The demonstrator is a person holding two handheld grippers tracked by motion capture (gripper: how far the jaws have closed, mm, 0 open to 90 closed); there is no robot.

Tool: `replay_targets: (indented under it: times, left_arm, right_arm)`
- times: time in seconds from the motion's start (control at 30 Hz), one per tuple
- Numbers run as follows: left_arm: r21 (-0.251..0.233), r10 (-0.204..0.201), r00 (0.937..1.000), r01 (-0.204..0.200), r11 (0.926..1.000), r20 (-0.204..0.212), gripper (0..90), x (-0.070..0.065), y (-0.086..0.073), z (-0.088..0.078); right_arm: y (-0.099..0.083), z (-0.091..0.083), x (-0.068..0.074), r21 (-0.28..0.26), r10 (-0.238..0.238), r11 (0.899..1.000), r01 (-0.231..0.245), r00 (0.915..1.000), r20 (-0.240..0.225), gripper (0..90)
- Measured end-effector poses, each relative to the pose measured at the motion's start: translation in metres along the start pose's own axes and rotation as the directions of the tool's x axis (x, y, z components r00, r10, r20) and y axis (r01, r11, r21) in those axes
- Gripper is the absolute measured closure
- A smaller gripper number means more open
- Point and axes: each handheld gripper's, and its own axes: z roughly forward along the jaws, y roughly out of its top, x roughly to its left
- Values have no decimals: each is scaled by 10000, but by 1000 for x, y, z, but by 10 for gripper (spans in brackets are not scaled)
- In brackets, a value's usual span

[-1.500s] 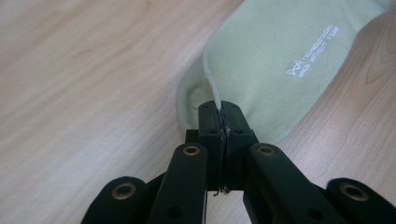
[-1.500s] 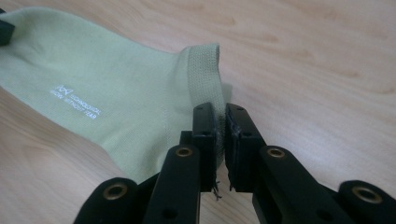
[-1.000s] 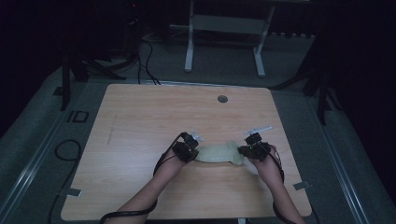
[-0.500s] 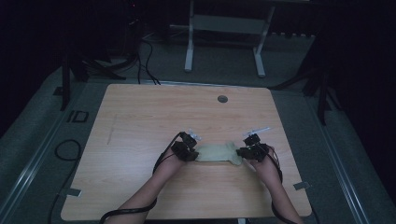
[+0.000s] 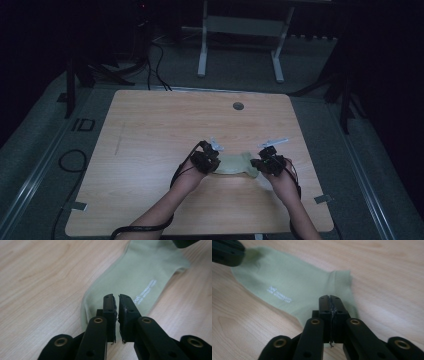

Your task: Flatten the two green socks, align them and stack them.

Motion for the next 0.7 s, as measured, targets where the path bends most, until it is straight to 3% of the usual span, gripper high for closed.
replay_targets:
  times: [0.17,0.23,0.27,0.37,0.7]
  left_arm:
    - [545,-146,9998,153,9984,-144,859,3,-7,20]
    - [420,-370,9992,375,9984,-115,859,6,-9,22]
    - [416,-372,9992,377,9984,-134,858,7,-10,21]
    - [466,-269,9995,277,9985,-188,858,8,-14,18]
    - [399,-756,9966,769,9962,-337,843,28,-31,5]
  right_arm:
    - [-5,14,1,404,-62,9992,63,10000,-38,892]
    - [-6,16,1,481,-36,9988,36,10000,-1,885]
    - [-8,23,0,655,-141,9978,142,9999,-20,862]
    - [-8,25,1,461,-97,9989,99,9999,-53,862]
    - [7,37,18,586,-546,9968,552,9984,-130,846]
